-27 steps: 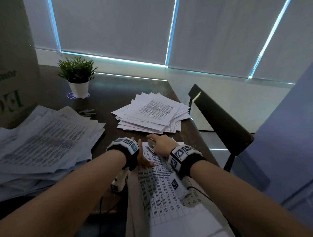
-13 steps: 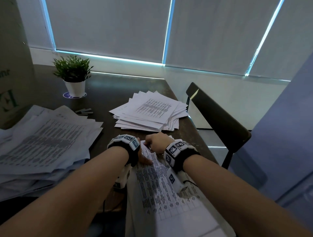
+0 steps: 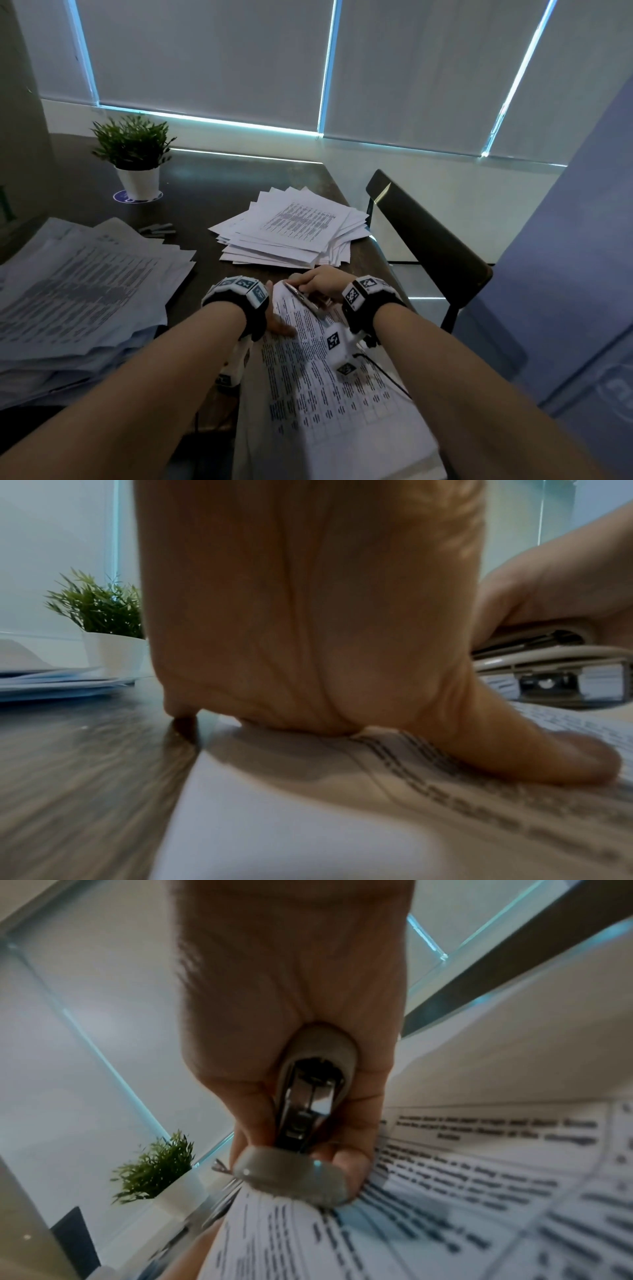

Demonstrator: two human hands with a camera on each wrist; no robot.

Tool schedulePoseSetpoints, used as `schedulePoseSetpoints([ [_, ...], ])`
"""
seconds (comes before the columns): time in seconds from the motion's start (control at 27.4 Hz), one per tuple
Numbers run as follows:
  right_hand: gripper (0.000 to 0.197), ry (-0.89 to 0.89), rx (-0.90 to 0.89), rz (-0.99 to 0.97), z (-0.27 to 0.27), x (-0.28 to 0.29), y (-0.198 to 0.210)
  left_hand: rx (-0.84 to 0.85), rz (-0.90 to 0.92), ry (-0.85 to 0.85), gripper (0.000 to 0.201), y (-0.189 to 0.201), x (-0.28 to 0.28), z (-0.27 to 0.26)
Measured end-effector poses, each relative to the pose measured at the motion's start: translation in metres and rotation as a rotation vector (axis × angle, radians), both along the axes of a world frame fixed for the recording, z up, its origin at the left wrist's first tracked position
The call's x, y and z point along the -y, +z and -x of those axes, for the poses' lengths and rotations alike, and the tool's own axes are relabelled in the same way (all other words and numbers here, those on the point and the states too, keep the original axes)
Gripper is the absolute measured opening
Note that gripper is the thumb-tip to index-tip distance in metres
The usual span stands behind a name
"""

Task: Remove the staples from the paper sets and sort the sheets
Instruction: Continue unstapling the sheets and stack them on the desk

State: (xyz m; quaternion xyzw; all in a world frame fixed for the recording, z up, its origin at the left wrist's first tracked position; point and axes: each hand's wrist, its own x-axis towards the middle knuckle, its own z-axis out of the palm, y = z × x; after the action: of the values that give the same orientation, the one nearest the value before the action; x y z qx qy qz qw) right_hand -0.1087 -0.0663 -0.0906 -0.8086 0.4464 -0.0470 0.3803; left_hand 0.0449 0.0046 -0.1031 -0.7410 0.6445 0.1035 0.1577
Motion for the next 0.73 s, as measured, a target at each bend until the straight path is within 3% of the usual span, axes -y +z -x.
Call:
schedulePoseSetpoints([
  [0.11, 0.038, -0.071, 0.14, -0.059, 0.005, -0.002, -0.008, -0.003, -0.004, 0.036, 0.138, 0.002, -0.002, 0.003],
  [0.33, 0.039, -0.111, 0.252, -0.071, 0.006, -0.007, -0.014, 0.022, 0.015, 0.021, 0.161, 0.0, 0.002, 0.001],
  [0.48, 0.036, -0.394, 0.578, -0.031, 0.016, 0.002, -0.018, 0.082, -0.01, 0.037, 0.161, -0.018, 0.022, -0.004],
  [0.55, 0.034, -0.409, 0.503, 0.12, 0.027, 0.011, -0.018, 0.076, -0.007, 0.001, 0.163, -0.025, 0.03, -0.009],
  [0.73, 0.036, -0.355, -0.089, 0.425, 0.063, 0.016, -0.009, -0.005, 0.023, 0.035, 0.166, -0.044, 0.045, -0.016],
])
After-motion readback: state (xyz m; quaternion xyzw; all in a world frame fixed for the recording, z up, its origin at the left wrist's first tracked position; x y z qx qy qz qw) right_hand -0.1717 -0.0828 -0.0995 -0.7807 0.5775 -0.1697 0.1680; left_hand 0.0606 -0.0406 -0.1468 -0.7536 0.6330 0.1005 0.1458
